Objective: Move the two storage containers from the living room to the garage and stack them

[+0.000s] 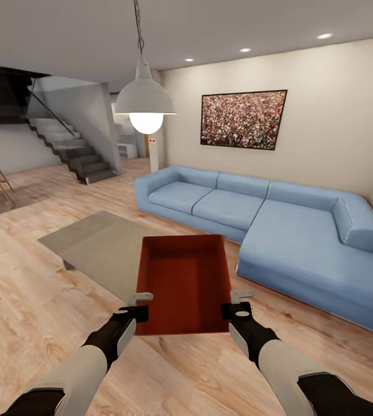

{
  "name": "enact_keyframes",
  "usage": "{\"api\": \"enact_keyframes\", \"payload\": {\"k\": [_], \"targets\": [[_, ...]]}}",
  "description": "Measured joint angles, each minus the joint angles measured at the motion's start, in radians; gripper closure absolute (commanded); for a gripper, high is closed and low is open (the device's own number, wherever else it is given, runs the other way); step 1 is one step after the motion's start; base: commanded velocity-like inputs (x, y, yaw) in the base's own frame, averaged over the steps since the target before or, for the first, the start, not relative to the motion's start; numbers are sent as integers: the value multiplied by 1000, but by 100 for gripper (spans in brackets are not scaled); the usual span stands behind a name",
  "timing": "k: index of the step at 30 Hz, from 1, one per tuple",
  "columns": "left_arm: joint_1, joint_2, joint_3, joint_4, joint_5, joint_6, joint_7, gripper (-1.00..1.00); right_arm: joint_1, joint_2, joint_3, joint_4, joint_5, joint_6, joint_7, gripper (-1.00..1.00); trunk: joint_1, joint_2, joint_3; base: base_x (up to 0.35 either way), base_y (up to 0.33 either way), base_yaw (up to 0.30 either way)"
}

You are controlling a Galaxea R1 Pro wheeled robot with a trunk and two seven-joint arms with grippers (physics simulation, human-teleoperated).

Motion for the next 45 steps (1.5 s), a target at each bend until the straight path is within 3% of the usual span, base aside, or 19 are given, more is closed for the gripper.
{"api": "enact_keyframes", "payload": {"k": [45], "targets": [[0,0,0,0,0,0,0,100,0,0,0,0,0,0,0,100,0,0,0,0,0,270]]}}
